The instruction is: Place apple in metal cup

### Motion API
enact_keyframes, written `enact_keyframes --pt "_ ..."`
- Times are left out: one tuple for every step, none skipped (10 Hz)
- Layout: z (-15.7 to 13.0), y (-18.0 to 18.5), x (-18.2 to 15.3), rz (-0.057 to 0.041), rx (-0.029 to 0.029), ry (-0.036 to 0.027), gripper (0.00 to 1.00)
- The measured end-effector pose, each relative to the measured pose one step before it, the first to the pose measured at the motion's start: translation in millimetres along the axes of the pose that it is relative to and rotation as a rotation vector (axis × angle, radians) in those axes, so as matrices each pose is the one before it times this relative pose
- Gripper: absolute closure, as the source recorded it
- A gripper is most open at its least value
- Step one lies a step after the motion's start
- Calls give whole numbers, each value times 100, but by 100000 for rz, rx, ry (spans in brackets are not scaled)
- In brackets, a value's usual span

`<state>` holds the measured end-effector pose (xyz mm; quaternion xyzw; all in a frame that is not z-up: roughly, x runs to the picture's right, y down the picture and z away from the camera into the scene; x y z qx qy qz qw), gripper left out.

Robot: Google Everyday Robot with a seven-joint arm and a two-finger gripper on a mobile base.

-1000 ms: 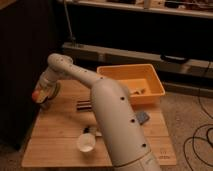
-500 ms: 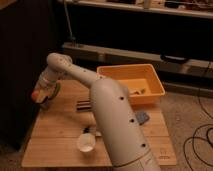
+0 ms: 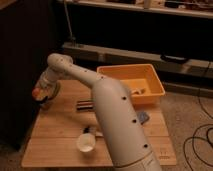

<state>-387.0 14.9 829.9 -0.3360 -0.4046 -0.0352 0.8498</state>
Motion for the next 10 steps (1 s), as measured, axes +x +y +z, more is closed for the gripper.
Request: enact_keyframes --pt "-42 6 -64 3 -225 -24 39" --pt "-48 36 -106 -150 -551 -257 39" --pt "-146 52 217 208 -523 -285 39" --pt "-174 -6 133 357 -189 -599 39" --pt "-87 79 95 198 -482 -362 39" --pt "-199 51 35 158 36 -1056 39" --pt "-488 18 66 -567 833 -1909 39" --pt "-470 -72 232 -162 802 -943 39" --pt "251 52 -147 -196 -283 -79 39" --pt "84 42 -134 -139 -151 -111 39"
